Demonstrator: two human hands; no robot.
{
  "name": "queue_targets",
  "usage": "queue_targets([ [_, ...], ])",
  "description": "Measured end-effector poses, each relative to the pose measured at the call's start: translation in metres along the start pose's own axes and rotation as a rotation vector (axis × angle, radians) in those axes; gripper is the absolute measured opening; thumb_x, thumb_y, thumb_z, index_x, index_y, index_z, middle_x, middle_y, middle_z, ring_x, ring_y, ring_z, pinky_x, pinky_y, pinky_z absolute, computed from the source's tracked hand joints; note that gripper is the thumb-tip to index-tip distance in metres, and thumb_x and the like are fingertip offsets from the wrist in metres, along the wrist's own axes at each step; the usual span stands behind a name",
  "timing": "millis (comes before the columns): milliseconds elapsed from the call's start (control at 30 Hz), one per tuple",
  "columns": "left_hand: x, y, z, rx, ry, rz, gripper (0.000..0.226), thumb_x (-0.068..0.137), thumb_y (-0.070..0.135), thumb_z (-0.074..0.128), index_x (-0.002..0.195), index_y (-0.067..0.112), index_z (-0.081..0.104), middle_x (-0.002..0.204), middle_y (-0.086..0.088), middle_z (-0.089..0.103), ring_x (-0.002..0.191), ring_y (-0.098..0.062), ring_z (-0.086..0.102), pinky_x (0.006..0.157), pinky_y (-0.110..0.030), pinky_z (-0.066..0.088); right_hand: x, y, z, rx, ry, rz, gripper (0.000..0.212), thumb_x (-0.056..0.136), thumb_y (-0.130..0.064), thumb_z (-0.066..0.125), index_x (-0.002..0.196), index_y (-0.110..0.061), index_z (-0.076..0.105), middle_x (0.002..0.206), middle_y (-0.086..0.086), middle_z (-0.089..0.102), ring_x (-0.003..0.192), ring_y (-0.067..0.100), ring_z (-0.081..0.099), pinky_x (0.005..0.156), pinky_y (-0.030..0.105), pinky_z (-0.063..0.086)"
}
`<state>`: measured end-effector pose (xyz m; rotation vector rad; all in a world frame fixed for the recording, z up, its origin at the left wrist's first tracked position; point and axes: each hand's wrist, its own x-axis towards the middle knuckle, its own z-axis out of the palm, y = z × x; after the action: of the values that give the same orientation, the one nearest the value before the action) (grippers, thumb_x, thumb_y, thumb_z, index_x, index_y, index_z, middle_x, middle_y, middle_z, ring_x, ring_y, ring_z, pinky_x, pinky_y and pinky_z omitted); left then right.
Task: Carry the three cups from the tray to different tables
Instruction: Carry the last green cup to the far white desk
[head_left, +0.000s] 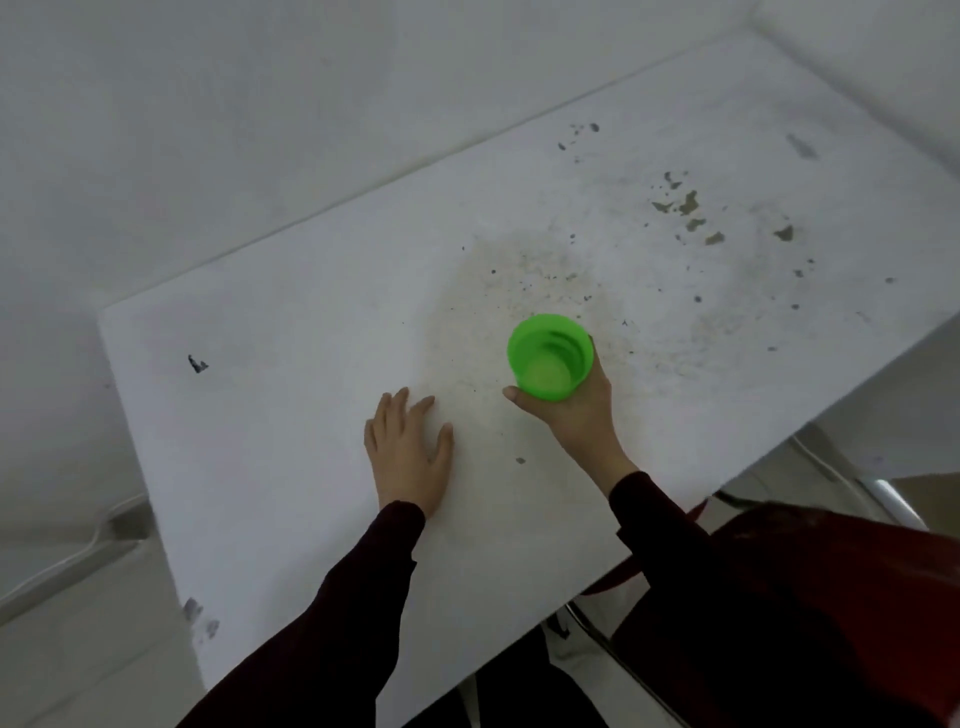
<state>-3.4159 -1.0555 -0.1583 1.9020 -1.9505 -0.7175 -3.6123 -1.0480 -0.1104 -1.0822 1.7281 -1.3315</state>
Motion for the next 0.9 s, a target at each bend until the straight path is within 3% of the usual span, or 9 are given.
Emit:
queue_targets([
  [167,-0.004,-0.002,0.015,0.229,0.031,0.06,0.06,0.091,0.05,0.034,0.144,0.023,0.037,0.157,-0.01,0.028,0.148,-0.029,0.017,0.118,-0.05,0.013,0.042,0.01,0.029,-0.001,-0.111,-0.005,0.065,0.048,-0.053,0.087,0.1,-0.061,0.049,0.099,-0.043,0.059,0.093,-0.018,0.056,0.074,0.001,0.043],
  [433,-0.003,-0.004,0.021,0.288,0.039,0.039,0.061,0.092,0.051,0.032,0.148,0.028,0.026,0.16,-0.005,0.019,0.149,-0.022,0.006,0.12,-0.046,0.007,0.086,0.021,0.063,0.03,-0.162,-0.018,0.067,0.05,-0.047,0.087,0.104,-0.046,0.048,0.102,-0.026,0.059,0.093,-0.018,0.055,0.077,0.002,0.044],
  [667,-0.003,-0.004,0.022,0.3,0.031,0.03,0.061,0.092,0.051,0.033,0.149,0.03,0.023,0.161,-0.004,0.016,0.15,-0.021,0.004,0.12,-0.046,0.007,0.096,0.033,0.072,0.052,-0.17,0.008,0.065,0.05,-0.044,0.09,0.104,-0.048,0.053,0.099,-0.034,0.063,0.093,-0.012,0.06,0.076,0.005,0.046],
  [900,-0.003,-0.009,0.025,0.305,0.06,0.035,0.061,0.092,0.051,0.033,0.148,0.03,0.025,0.16,-0.004,0.019,0.149,-0.021,0.006,0.12,-0.047,0.009,0.093,0.04,0.059,0.059,-0.16,0.025,0.073,0.053,-0.04,0.09,0.115,-0.035,0.052,0.106,-0.021,0.062,0.096,-0.014,0.058,0.078,0.004,0.046],
])
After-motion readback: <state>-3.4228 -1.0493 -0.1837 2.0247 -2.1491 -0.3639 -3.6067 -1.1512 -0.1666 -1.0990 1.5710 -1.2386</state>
